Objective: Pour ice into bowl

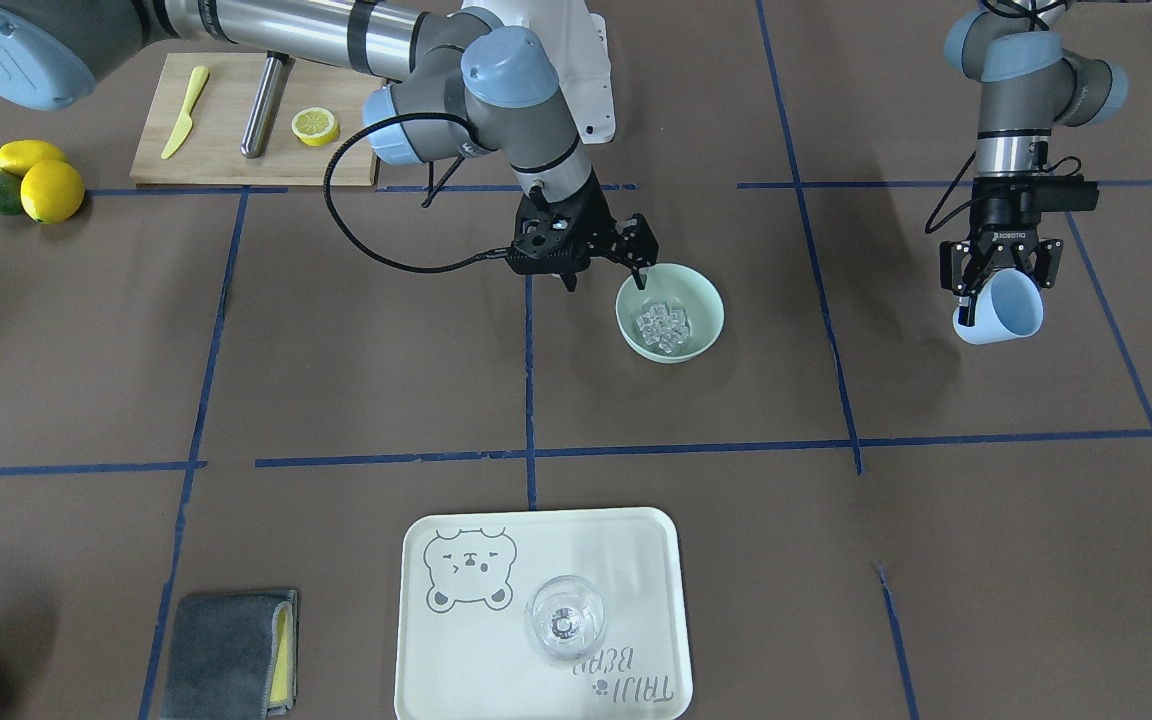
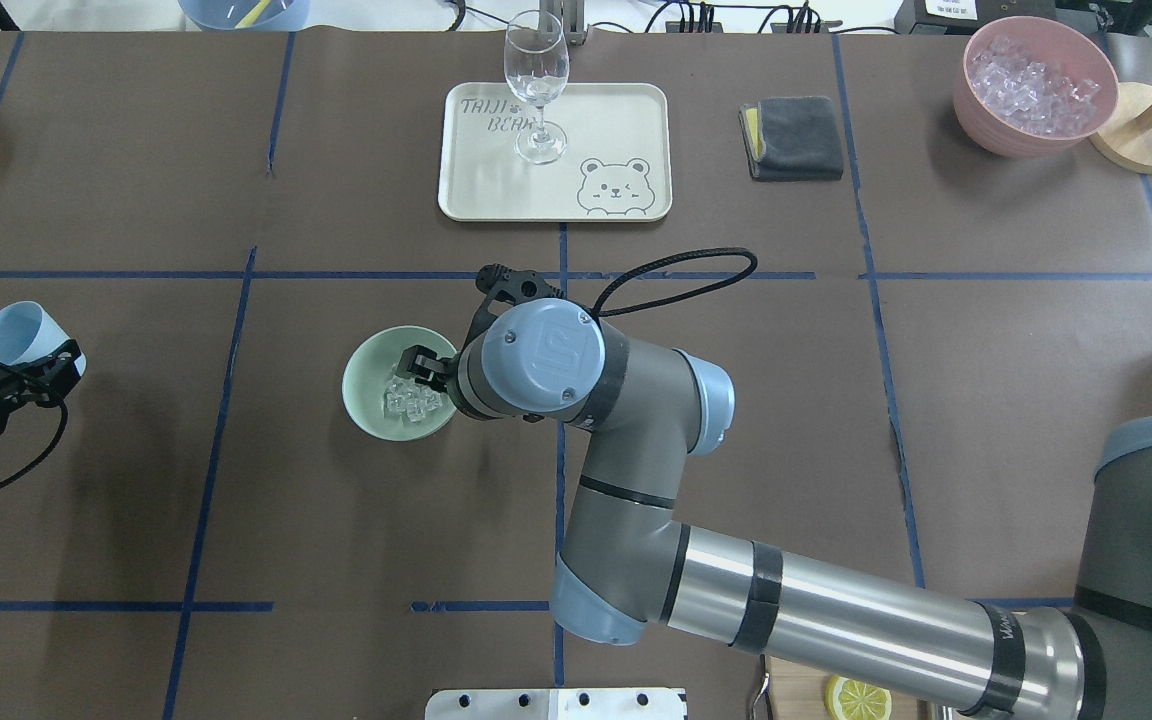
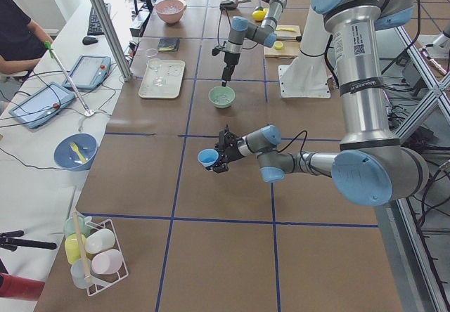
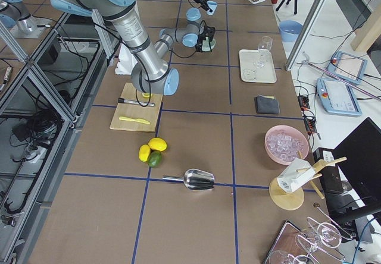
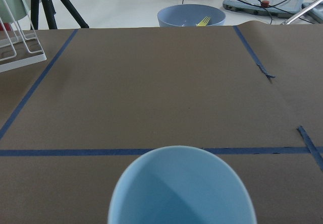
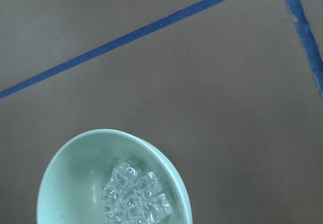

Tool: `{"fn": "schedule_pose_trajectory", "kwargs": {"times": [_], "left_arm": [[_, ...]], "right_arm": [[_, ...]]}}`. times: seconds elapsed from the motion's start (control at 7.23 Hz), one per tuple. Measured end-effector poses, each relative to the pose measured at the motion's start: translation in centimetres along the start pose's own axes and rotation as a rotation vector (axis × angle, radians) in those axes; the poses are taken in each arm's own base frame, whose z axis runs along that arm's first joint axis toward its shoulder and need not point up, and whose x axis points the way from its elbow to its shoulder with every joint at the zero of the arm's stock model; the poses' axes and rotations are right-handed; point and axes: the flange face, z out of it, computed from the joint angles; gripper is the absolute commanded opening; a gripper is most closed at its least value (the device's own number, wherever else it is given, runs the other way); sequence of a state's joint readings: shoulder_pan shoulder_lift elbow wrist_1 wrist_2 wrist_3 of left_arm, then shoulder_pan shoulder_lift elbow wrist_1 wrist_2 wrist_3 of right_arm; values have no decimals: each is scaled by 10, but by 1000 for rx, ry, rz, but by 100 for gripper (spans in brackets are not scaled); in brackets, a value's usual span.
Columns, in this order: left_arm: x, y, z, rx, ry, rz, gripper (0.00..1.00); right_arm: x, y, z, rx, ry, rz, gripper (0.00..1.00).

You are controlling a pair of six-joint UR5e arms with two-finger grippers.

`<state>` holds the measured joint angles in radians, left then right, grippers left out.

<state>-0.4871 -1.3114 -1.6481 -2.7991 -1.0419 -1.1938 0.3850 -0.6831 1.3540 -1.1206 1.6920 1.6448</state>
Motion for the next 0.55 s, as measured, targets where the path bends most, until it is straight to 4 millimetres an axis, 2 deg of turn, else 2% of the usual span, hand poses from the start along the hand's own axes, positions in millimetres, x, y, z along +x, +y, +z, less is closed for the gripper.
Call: {"fn": "schedule_pose_trajectory", "kwargs": {"times": [0.28, 0.42, 0.55], "left_arm": [[1, -2, -2, 5, 10, -8, 0], [0, -2, -3, 6, 9, -7, 0], [-1, -2, -3, 5, 7, -5, 0]], "right_arm": [[-4, -2, 15, 9, 26, -1, 41], [-4, -1, 19, 10, 34, -1, 8], [-3, 0, 21, 9, 39, -1, 0]]}}
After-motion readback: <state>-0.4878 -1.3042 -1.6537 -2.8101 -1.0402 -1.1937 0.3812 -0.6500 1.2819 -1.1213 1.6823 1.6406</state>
